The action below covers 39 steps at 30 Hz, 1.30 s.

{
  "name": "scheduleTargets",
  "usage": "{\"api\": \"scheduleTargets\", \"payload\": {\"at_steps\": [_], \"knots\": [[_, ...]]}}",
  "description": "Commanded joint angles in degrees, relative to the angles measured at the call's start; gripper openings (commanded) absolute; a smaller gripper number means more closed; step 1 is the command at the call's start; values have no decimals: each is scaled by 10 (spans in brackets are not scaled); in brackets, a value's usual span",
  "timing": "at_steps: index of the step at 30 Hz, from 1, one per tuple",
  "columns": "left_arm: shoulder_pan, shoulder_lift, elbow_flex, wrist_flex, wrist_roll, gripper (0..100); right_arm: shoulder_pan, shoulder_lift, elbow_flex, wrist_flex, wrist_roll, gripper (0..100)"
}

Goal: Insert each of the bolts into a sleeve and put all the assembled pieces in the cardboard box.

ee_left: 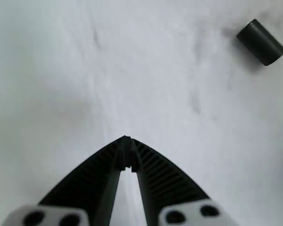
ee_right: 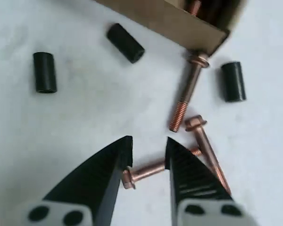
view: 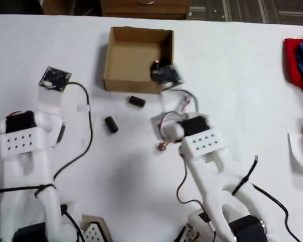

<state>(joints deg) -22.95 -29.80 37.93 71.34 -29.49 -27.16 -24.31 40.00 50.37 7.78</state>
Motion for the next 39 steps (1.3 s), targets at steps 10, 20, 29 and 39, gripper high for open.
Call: {"api": "scheduleTargets", "payload": {"at_steps": [10,20,29,39], "knots": [[-12,-1,-35,50,-106,24,-109,164,-172,-14,17,148],[-133,4,-44,27,11,24,-176,352,-388,94,-80,148],[-207,3,-98,33,96,24,-179,452,-468,109,-158,148],[-209,0,-98,41,54,24,-183,570,-585,153,-160,148]]}}
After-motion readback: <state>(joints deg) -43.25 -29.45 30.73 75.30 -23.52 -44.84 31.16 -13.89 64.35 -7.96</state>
